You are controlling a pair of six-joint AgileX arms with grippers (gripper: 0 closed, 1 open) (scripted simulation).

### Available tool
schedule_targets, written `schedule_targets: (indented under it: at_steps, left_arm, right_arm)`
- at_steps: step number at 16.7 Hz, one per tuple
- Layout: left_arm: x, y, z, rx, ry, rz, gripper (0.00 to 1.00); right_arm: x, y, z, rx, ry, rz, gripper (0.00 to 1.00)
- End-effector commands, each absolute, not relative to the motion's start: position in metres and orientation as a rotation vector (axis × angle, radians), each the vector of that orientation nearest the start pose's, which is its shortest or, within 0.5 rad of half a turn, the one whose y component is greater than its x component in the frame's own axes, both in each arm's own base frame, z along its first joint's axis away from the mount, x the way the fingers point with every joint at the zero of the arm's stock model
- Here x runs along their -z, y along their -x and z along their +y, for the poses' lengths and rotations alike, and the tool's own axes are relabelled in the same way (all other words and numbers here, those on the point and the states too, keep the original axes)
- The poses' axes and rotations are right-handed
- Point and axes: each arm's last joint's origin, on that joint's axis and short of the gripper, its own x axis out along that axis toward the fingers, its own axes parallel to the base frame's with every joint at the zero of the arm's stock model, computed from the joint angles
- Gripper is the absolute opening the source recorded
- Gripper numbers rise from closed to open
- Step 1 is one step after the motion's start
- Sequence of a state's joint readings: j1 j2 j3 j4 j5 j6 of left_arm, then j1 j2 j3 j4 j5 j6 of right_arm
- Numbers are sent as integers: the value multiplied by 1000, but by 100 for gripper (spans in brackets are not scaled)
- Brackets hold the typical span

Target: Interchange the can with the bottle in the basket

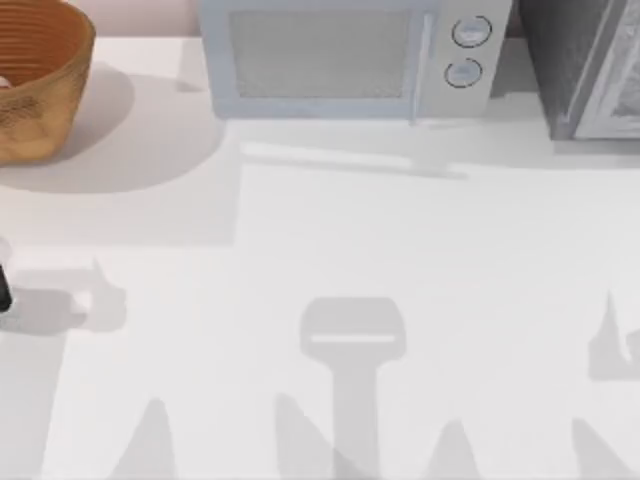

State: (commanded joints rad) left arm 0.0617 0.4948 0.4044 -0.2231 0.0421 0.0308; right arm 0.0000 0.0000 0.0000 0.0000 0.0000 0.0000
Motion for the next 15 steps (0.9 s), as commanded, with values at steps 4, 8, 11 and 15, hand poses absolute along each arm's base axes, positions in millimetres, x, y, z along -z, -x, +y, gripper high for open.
schedule_targets:
  at_steps: [4,8,11,15]
  left_arm:
    - [-285,-183,14,8,-9,448,100]
    - [-320,-253,29,36,8,601,100]
    - [-327,-315,45,58,31,721,100]
    - [-306,-393,72,88,74,875,100]
  right_arm:
    - [-160,-106,-1,0,0,0,100]
    - [-160,-106,-1,0,0,0,100]
    - [-160,-106,-1,0,0,0,100]
    - [-160,-106,-1,0,0,0,100]
